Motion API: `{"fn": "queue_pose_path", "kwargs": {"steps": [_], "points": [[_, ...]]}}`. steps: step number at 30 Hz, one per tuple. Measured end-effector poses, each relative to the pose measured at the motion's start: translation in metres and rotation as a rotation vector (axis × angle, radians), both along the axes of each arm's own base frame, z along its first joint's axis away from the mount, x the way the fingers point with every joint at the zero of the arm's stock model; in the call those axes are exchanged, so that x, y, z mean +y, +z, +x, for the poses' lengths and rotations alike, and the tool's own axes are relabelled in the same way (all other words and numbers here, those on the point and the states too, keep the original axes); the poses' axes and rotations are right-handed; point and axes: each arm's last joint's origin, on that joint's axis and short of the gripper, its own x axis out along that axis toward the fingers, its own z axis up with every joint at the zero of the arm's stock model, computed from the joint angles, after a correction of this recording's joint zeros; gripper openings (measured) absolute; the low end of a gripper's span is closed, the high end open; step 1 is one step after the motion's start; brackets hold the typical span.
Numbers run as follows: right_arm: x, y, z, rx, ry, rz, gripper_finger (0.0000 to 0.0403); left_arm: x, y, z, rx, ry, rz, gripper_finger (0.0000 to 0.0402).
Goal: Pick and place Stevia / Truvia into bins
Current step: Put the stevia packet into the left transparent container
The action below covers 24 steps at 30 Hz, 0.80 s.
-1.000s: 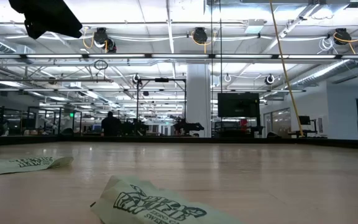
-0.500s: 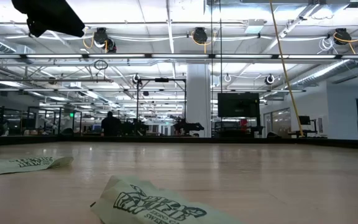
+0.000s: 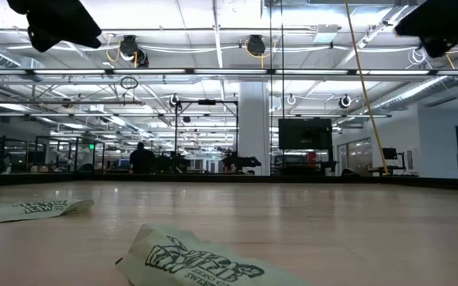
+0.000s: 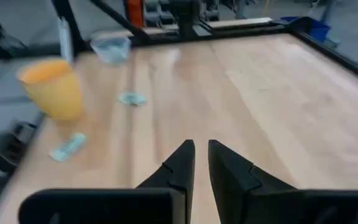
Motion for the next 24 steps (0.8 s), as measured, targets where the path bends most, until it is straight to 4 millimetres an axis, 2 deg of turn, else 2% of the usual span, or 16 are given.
{"fn": "queue_pose_path", "kwargs": {"steps": [6,12,15,18,20,24], "points": [[-0.02,-0.015,0.031,0.116,-0.029,-0.088,0.004,-0.012,-0.014,0.009,0.122,-0.095,-0.133,0.0113],[-0.037,-0.03,0.066,0.167,0.03,-0.132,0.0048,-0.026,-0.046,0.032,0.27,-0.136,-0.046,0.0113],[-0.042,-0.038,0.072,0.214,0.038,-0.142,0.0067,-0.029,-0.063,0.04,0.345,-0.153,0.02,0.0113],[-0.047,-0.042,0.076,0.231,0.019,-0.164,0.0093,-0.03,-0.074,0.047,0.386,-0.117,-0.01,0.0113],[-0.051,-0.041,0.079,0.213,0.009,-0.177,0.011,-0.033,-0.081,0.051,0.411,-0.126,-0.045,0.0113],[-0.058,-0.031,0.088,0.115,0.002,-0.206,0.0137,-0.045,-0.093,0.057,0.448,-0.249,-0.053,0.0113]]}}
